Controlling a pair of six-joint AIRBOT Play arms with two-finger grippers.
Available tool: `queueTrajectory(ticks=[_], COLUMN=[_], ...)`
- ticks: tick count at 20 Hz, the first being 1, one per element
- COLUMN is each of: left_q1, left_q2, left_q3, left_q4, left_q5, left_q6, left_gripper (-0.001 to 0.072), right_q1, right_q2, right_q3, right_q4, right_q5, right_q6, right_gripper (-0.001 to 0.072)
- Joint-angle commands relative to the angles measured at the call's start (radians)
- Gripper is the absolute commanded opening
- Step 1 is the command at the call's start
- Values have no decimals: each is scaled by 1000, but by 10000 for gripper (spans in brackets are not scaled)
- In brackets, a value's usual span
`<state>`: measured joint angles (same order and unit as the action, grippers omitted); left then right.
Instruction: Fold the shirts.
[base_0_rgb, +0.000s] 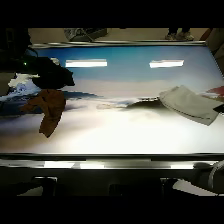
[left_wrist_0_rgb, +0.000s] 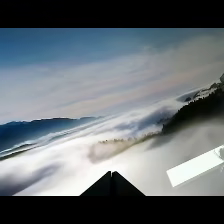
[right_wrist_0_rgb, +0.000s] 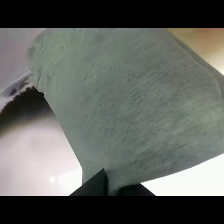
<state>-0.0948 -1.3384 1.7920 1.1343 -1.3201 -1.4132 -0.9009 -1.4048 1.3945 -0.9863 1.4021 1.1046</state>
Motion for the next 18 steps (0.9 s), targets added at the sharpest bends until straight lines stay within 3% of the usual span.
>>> queueTrajectory(ticks=[1,3,9,18], left_q1=[0,-2,-32,-60], left_q2=[0,0,0,0], left_q3=[0,0,0,0], left_q4=[-1,-1,-4,-4], left_q5=[-1,0,0,0], left_q6=[0,0,0,0], left_gripper=[30,30,30,30], right_q1=[-172,-172,-172,-172], right_q2=[19,19,57,143], right_q3=[-7,-60,-357,-496], right_q4=[-166,-264,-321,-454], right_q5=[126,137,16,-26], right_q6=[43,64,126,246], right_gripper=[49,49,49,50])
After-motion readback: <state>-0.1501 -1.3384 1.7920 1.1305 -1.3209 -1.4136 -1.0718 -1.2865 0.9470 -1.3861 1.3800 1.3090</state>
